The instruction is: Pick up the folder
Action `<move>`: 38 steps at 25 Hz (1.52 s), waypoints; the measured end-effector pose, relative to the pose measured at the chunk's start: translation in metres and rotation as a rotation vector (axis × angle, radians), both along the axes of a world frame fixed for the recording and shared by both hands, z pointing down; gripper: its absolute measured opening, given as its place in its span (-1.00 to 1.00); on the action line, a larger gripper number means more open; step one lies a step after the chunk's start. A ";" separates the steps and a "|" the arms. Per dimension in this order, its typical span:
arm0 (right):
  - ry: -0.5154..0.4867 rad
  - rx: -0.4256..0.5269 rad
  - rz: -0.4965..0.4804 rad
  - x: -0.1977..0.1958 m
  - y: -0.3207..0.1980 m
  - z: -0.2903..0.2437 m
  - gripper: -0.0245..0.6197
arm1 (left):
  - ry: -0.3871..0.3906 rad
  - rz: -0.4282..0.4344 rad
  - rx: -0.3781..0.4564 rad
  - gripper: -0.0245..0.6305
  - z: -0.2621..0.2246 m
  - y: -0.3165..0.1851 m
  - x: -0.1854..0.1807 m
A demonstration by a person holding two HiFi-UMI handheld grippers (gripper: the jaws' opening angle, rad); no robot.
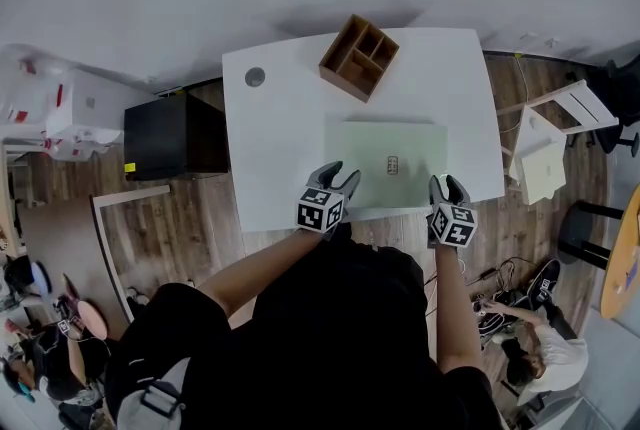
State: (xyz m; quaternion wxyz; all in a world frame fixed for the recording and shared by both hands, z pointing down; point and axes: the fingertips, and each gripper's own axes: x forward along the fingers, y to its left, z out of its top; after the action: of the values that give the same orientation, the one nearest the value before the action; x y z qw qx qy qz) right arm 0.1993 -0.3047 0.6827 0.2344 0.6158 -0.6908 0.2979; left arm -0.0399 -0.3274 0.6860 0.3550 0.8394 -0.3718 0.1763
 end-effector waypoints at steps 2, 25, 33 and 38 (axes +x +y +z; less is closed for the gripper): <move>0.047 -0.021 -0.051 0.002 -0.005 0.012 -0.32 | -0.016 0.005 -0.011 -0.27 0.008 -0.007 0.000; -0.348 -0.277 -0.018 0.027 -0.020 0.095 0.06 | 0.037 0.056 -0.277 0.08 0.093 -0.010 0.005; -0.533 -0.243 0.080 0.027 -0.015 0.103 0.09 | 0.088 0.064 -0.363 0.11 0.108 -0.009 0.005; -0.512 -0.223 0.077 0.026 -0.017 0.101 0.08 | 0.100 0.056 -0.372 0.11 0.105 -0.013 0.003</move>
State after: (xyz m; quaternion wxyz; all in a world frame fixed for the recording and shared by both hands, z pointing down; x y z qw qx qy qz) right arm 0.2254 -0.3213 0.7837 0.1071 0.5166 -0.6666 0.5266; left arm -0.0366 -0.3406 0.7909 0.5169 0.7771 -0.2914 0.2099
